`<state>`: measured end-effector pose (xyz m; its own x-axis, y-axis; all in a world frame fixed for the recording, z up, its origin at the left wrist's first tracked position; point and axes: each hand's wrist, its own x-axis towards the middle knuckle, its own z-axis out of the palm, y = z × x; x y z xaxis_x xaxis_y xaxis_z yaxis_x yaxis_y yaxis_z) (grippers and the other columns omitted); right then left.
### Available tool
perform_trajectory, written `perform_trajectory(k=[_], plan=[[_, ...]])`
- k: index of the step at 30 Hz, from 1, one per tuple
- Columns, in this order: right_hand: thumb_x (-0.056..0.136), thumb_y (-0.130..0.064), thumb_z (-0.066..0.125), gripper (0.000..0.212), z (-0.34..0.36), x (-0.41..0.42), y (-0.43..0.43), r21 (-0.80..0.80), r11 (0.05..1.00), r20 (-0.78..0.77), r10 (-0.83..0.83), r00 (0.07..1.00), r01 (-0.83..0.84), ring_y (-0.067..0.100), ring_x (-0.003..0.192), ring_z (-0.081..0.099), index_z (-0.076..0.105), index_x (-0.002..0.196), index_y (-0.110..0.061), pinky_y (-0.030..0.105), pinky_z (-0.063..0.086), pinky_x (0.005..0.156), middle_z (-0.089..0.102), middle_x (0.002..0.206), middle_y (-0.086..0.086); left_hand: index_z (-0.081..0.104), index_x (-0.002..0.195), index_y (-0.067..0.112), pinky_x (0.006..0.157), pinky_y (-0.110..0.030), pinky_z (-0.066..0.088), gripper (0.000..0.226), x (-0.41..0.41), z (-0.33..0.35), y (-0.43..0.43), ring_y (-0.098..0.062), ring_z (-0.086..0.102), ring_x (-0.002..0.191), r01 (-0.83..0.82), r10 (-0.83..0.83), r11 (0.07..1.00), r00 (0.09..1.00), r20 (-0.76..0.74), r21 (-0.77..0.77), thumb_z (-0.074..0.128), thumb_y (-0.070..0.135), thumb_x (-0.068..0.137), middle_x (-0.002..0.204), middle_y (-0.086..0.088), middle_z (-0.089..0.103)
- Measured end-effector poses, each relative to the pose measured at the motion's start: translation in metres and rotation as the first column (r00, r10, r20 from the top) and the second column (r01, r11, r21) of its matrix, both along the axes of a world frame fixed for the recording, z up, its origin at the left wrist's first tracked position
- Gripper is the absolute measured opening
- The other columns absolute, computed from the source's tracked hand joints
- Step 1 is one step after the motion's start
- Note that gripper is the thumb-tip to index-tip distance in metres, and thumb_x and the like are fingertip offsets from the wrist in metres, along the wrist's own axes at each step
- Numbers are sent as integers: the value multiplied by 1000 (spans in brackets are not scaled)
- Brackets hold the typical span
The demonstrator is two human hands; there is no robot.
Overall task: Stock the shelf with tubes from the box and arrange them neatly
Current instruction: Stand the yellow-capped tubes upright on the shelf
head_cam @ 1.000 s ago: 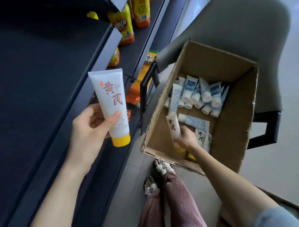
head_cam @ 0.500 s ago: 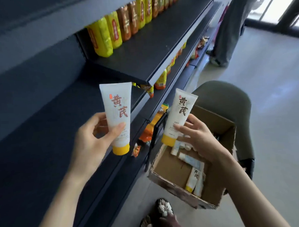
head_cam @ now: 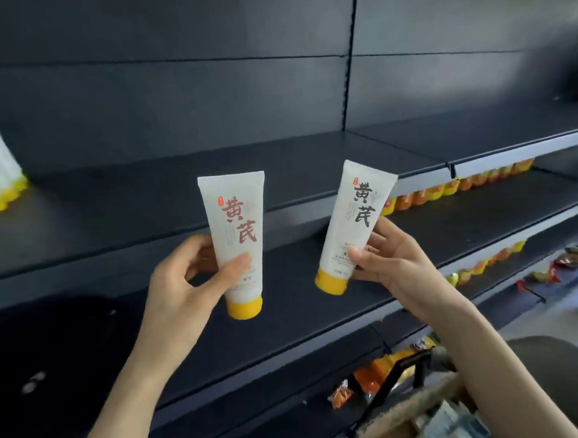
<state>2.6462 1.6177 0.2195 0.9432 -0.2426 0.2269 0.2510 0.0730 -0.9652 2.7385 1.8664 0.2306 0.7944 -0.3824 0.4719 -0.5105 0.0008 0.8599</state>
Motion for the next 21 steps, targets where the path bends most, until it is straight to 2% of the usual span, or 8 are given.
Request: perform_trajectory(k=[4,7,11,15,19,21], plan=[[73,-19,71,48,32,27,38,-73,990,42,123,992,-120,25,104,67,58,119,-19,35,57,77,69,115,4,67,92,41,68,-21,55,24,-13,15,52,-1,67,92,-179,180,983,984,1,-42,70,43,68,100,18,71],[72,-21,72,47,51,44,71,-64,984,82,174,981,-169,25,101,68,59,116,-17,34,57,75,70,112,5,67,93,38,74,-29,52,24,-20,24,95,-2,67,92,-313,315,948,949,11,-59,70,41,69,100,18,71],[80,-11,69,37,73,66,114,-83,972,108,229,967,-220,24,96,69,59,115,-13,30,57,71,71,107,4,66,94,38,75,-22,56,24,-23,39,145,0,66,92,-451,455,889,889,44,-85,70,38,71,99,20,71],[84,-5,67,30,85,91,155,-109,959,118,273,955,-260,22,93,71,60,112,-13,30,57,70,73,102,3,65,95,39,76,-29,53,25,-17,47,185,-3,67,93,-506,514,852,857,34,-132,71,34,71,101,18,71],[84,-6,67,29,93,116,195,-142,951,116,291,950,-274,18,91,71,60,111,-14,27,57,68,73,99,0,64,96,34,67,-23,56,26,0,51,221,-3,68,92,-556,567,808,824,5,-194,70,34,71,97,18,72],[85,-6,67,30,97,130,216,-147,952,114,286,952,-268,18,91,71,59,112,-14,25,57,68,73,99,-1,64,97,34,70,-28,55,24,12,53,242,-5,68,92,-575,588,790,809,-2,-213,71,30,74,98,14,72]])
